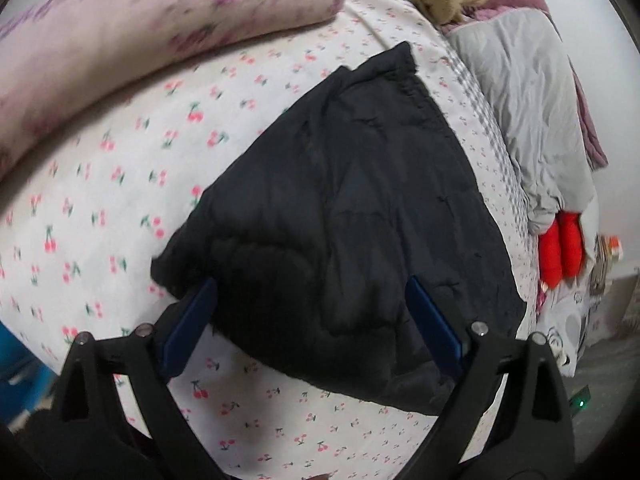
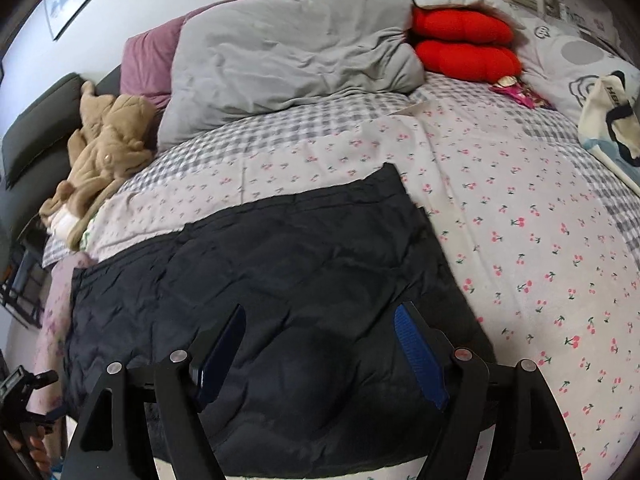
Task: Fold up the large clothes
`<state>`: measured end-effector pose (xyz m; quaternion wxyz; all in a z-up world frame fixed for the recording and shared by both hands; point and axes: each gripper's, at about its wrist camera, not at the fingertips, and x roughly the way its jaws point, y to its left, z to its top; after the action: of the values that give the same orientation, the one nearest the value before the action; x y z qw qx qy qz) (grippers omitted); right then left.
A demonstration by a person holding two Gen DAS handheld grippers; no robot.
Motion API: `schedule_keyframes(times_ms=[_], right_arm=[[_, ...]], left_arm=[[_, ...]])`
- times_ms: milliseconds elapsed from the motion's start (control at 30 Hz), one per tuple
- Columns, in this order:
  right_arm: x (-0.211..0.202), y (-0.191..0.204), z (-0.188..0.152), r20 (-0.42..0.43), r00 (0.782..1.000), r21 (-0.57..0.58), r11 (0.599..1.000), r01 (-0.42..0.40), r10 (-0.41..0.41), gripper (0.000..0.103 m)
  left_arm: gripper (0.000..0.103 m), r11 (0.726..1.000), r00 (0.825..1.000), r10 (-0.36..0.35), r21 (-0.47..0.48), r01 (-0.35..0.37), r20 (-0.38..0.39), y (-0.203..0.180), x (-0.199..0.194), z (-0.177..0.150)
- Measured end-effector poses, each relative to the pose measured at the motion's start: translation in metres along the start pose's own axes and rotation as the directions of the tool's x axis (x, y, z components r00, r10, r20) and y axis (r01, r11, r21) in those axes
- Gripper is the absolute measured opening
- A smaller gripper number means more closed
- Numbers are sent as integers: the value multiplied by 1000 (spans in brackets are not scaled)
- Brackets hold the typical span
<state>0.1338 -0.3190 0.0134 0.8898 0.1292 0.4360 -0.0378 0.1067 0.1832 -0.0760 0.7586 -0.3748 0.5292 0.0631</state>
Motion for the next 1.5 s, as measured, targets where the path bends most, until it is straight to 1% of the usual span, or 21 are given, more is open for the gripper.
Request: schedule_keyframes(times_ms=[67,133,300,433,533,600,633,700,733,767,867,933,1000,1033,1100,1167,1233,1300,1333,1400,1500], right_arm=[[2,4,-3,-7,1000,-15,1000,2,-3,78],[4,6,-7,-16,1000,-27,1000,0,-1,78],[6,13,-14,-34,999,-62,998,-4,2,78],[10,17,-17,-43,999,-100,995,10,-15,78],[15,19,-20,-62,998,-116,993,19,-27,78],[18,21,-21,-69,997,-123,992,24,-33,78],[19,22,-22,-71,997,-128,992,26,-35,78],[21,24,-22,-73,997,-135,990,31,-41,78],[22,26,-23,-75,996,-138,990,31,-42,78],[23,27,-24,-77,996,-140,990,31,-42,78],[27,34,-26,-81,996,-153,988,17,-30,78],[27,40,-27,-72,997,-164,986,6,-18,78],[28,48,-28,-54,999,-180,984,-4,-5,78],[28,52,-29,-46,999,-189,982,-7,-2,78],[29,62,-29,-27,1000,-211,978,-8,3,78],[28,71,-29,-10,1000,-221,975,-14,13,78],[25,78,-29,2,1000,-222,975,-30,31,78],[22,87,-30,14,998,-222,973,-56,61,78],[20,93,-30,21,997,-226,971,-73,80,78],[19,107,-32,32,993,-246,964,-102,113,78],[23,135,-38,35,988,-304,943,-134,152,77]], left_arm=[[95,1000,1000,-16,-23,16,4,3,3,-3],[95,999,1000,-13,-46,14,21,8,7,-6],[95,993,999,27,-116,-23,35,16,11,-14],[95,994,997,60,-97,-55,49,11,11,-22],[95,988,997,80,-130,-78,10,15,18,-32],[95,984,998,54,-167,-56,-17,20,23,-38],[95,983,999,28,-183,-31,-22,21,26,-39],[95,983,1000,-18,-184,17,-4,20,29,-38],[95,983,999,-46,-179,49,23,19,30,-35],[95,981,998,-58,-182,63,35,18,30,-33],[94,970,993,-112,-213,119,45,20,37,-25],[87,962,989,-133,-234,144,63,23,41,-20],[64,953,986,-147,-254,163,83,26,45,-15],[55,950,983,-154,-259,174,96,28,45,-12],[29,943,976,-177,-264,204,123,30,43,-1],[19,949,977,-161,-248,192,141,28,34,6],[16,965,977,-120,-209,157,177,25,15,10],[15,975,966,-111,-163,151,234,22,-5,10],[15,985,955,-103,-108,137,277,16,-19,11],[14,993,938,-97,-25,112,333,8,-37,10],[14,988,897,-138,126,93,421,-10,-67,1]])
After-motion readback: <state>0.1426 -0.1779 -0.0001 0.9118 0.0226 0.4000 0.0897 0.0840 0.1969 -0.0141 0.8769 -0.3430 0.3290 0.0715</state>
